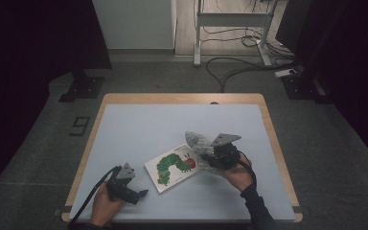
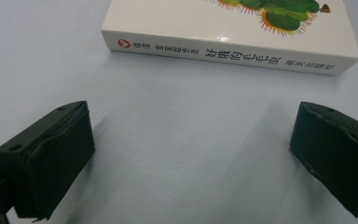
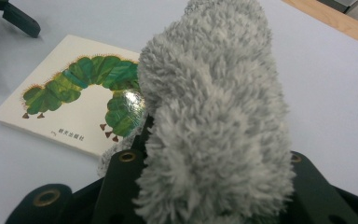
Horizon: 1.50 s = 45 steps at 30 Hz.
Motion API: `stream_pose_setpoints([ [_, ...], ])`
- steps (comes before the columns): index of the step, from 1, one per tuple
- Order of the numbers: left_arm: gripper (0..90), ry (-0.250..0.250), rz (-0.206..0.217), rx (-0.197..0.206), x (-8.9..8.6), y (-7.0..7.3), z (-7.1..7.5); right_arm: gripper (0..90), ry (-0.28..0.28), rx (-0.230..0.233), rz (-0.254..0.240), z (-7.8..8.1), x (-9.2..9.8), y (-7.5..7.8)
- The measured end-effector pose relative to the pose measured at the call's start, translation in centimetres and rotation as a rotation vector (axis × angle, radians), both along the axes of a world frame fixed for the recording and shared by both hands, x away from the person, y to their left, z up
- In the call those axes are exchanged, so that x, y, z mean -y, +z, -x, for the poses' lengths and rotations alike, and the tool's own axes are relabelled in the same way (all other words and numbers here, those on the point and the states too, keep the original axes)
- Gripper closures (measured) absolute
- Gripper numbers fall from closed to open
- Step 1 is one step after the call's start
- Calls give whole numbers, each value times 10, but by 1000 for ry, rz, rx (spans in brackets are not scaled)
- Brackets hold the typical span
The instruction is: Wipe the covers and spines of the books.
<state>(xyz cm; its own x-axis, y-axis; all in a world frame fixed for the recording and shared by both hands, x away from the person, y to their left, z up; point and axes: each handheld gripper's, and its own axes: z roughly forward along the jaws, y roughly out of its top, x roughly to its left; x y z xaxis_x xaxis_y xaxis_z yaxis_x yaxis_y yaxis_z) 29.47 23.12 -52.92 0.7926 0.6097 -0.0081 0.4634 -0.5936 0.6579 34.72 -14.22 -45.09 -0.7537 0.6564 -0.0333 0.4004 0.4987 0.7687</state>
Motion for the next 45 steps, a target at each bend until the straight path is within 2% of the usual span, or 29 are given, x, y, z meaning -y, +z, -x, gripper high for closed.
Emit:
stream_pose_setpoints([
  [10,0,-1,1,0,0,0,0,605,31,0,27,-10,-26,-17],
  [19,0,0,0,1,0,0,0,601,34,-15,79,-16,-37,-45],
  [23,0,-1,1,0,0,0,0,601,27,-27,53,-18,-33,-51],
  [28,0,0,0,1,0,0,0,603,35,-43,44,-16,-34,-55],
  [33,0,1,0,1,0,0,0,604,58,-39,59,-13,-40,-55],
  [37,0,0,0,1,0,0,0,604,82,-60,32,-10,-45,-56],
  [45,0,0,1,1,0,0,0,604,124,-75,13,-3,-58,-57],
])
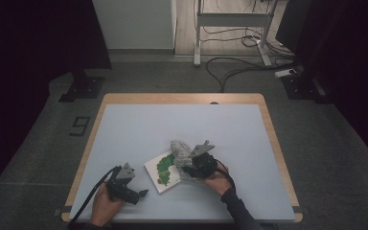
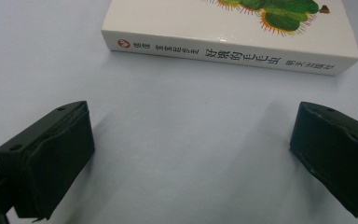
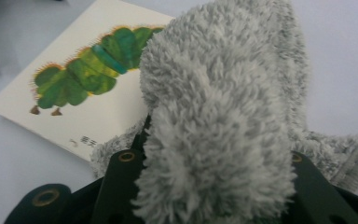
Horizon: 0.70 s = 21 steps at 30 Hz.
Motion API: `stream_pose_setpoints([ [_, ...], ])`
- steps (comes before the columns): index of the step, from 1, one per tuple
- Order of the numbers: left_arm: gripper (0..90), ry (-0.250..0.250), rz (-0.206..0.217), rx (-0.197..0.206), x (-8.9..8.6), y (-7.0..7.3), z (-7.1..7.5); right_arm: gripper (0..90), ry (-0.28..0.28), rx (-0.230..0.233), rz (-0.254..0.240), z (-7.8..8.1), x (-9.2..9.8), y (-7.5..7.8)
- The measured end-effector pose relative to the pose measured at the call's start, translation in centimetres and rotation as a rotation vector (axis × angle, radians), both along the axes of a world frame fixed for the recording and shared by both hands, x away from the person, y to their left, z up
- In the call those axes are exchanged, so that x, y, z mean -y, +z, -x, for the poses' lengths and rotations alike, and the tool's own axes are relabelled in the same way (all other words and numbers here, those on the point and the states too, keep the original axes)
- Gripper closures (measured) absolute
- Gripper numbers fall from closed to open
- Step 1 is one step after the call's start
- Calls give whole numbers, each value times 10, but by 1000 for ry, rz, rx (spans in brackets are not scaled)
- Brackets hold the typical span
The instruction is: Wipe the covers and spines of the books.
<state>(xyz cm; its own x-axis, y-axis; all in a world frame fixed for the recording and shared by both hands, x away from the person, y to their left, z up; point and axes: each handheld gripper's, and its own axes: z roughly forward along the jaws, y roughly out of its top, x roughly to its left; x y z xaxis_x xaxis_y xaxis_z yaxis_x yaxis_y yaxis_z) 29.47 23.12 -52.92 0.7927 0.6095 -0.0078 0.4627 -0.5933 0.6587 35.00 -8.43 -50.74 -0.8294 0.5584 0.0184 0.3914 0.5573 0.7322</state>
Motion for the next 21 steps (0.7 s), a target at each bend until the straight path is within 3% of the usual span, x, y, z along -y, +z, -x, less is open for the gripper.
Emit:
stream_pose_setpoints([
  [21,0,41,0,-2,-9,1,7,604,115,-18,-22,20,-39,0],
])
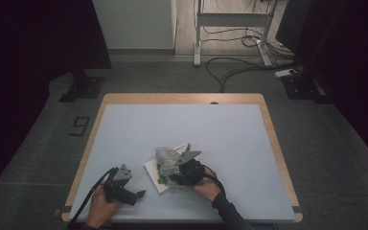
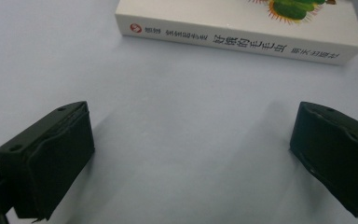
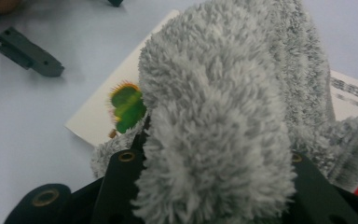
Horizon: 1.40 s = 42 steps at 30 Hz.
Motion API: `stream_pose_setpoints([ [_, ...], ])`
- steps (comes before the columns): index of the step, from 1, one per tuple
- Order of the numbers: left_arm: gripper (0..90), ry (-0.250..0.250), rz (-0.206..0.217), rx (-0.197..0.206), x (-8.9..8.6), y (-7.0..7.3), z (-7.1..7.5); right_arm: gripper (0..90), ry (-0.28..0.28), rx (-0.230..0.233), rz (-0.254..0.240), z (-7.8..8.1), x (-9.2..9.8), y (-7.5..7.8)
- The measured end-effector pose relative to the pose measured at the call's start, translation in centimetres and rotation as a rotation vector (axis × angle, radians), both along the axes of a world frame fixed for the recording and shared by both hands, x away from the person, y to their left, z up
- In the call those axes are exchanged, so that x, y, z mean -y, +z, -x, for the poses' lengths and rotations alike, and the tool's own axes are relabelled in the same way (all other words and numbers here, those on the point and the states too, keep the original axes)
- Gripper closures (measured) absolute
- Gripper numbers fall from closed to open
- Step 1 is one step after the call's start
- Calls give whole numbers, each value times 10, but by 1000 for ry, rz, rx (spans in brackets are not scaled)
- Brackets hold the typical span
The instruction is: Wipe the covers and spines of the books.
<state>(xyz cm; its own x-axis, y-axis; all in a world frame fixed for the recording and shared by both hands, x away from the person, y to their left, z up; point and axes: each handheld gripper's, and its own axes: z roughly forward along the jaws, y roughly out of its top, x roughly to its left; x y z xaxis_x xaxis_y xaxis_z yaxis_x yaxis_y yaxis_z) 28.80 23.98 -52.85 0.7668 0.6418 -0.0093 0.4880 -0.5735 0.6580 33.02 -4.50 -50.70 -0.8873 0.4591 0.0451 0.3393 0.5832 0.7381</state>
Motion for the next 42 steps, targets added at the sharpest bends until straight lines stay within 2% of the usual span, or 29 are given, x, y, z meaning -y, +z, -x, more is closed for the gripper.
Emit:
stream_pose_setpoints([
  [20,0,9,-1,-1,-6,0,3,603,92,-2,-2,16,-36,1],
  [32,0,9,-1,-2,-6,0,3,604,81,-9,12,4,-47,2],
  [42,0,13,4,-2,-6,-1,3,604,62,5,38,-10,-58,3],
])
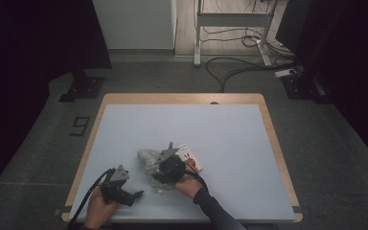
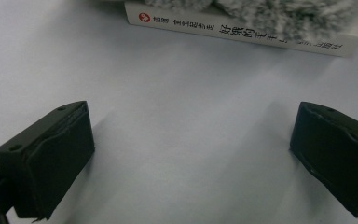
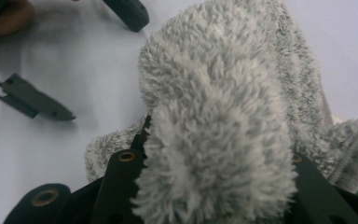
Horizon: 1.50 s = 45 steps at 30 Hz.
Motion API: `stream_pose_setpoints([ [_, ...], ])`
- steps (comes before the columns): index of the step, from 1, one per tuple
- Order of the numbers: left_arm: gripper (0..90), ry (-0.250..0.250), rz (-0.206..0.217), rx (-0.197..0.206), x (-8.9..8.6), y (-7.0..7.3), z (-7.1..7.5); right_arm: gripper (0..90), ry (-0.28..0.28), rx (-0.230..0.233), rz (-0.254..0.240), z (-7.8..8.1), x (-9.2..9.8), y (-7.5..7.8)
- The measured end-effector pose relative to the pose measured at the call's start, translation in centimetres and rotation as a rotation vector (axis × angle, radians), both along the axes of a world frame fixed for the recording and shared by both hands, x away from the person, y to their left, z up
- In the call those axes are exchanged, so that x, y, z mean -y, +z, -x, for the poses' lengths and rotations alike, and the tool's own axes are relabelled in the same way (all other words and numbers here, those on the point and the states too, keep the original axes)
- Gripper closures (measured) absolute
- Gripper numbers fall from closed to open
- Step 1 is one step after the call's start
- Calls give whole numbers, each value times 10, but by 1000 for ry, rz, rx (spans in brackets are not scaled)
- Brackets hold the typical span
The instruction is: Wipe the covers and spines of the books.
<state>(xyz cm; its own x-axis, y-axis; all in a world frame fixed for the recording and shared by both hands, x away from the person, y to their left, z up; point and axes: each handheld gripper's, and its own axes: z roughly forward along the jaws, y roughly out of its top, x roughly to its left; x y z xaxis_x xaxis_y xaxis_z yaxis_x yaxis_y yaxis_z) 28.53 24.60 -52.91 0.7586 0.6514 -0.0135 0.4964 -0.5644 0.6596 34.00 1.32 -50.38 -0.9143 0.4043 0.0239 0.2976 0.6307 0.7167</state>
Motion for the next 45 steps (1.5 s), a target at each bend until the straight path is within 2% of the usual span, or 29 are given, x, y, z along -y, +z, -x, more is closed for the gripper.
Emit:
stream_pose_setpoints([
  [5,0,-1,-1,0,0,0,0,604,1,5,8,-5,-3,1],
  [13,0,-1,-1,0,0,0,0,605,-11,4,-3,-8,5,-1],
  [21,0,-2,-3,0,0,0,0,604,-52,-4,-4,-13,20,-1],
  [45,0,-2,-2,0,0,0,0,605,-171,17,5,-32,64,-4],
])
